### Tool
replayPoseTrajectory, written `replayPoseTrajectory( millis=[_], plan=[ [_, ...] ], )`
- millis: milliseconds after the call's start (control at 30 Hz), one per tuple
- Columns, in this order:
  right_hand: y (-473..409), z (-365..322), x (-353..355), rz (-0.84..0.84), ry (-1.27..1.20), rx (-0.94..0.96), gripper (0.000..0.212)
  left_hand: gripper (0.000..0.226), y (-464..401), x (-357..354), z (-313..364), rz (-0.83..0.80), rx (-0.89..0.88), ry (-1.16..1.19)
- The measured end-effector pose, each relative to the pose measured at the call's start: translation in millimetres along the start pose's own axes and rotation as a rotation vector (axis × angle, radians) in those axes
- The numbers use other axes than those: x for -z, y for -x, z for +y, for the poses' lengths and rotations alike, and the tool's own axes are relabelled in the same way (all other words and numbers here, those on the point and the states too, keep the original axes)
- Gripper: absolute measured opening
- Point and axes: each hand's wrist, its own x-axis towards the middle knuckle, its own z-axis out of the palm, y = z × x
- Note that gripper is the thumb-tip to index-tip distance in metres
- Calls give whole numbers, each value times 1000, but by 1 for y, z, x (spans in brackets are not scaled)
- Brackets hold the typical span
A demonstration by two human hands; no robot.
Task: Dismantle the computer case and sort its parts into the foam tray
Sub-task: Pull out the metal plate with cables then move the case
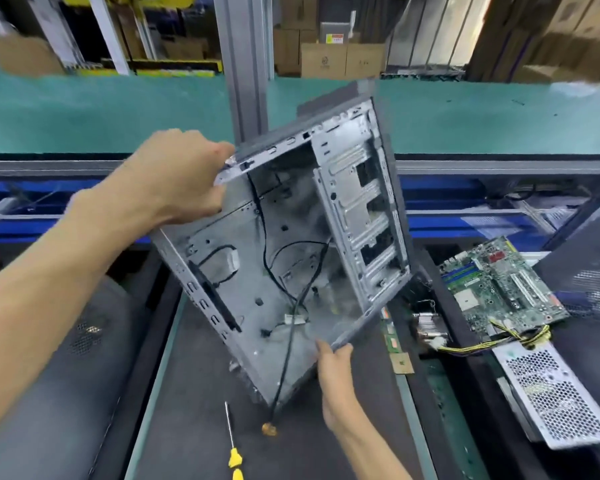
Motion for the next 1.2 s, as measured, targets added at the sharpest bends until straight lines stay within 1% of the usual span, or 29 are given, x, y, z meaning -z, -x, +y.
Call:
replayPoseTrajectory(
  millis=[67,167,233,267,333,367,433,500,633,733,833,900,1000,1067,1100,1133,1167,1200],
  plan=[
    [-9,5,-14,-52,-7,-70,33,43,-5,0,-1,32,-79,-44],
    [-23,10,-36,-132,-87,-139,26,50,-8,-2,-5,54,-179,-80],
    [-31,12,-50,-198,-141,-176,24,54,-6,-3,-7,92,-243,-38],
    [-34,13,-56,-233,-152,-196,19,55,-4,-4,-7,116,-280,1],
    [-40,15,-68,-281,-143,-238,8,55,2,-5,-5,167,-339,70],
    [-42,17,-74,-298,-124,-258,9,54,4,-7,-4,177,-351,88],
    [-48,22,-85,-310,-64,-301,24,51,7,-12,-4,156,-361,114],
    [-53,26,-95,-315,-33,-315,34,56,8,-19,-7,127,-367,144],
    [-60,21,-112,-326,-25,-307,34,53,6,-30,-20,159,-372,207],
    [-59,10,-123,-364,34,-310,34,52,8,-39,-28,171,-349,244],
    [-55,-8,-121,-431,252,-298,31,53,12,-52,-38,151,-286,307],
    [-54,-28,-109,-484,395,-233,35,50,15,-58,-43,149,-242,346],
    [-54,-58,-71,-516,517,-139,38,50,15,-60,-43,133,-225,335],
    [-54,-72,-29,-468,602,-117,38,56,16,-60,-43,93,-220,328],
    [-55,-77,-5,-402,629,-120,38,60,18,-60,-45,82,-213,314],
    [-57,-80,19,-304,637,-125,38,64,23,-61,-47,93,-190,303],
    [-57,-81,42,-177,646,-110,39,65,29,-63,-49,144,-144,318],
    [-56,-80,65,-32,672,-64,39,62,37,-66,-51,242,-61,362]
  ],
)
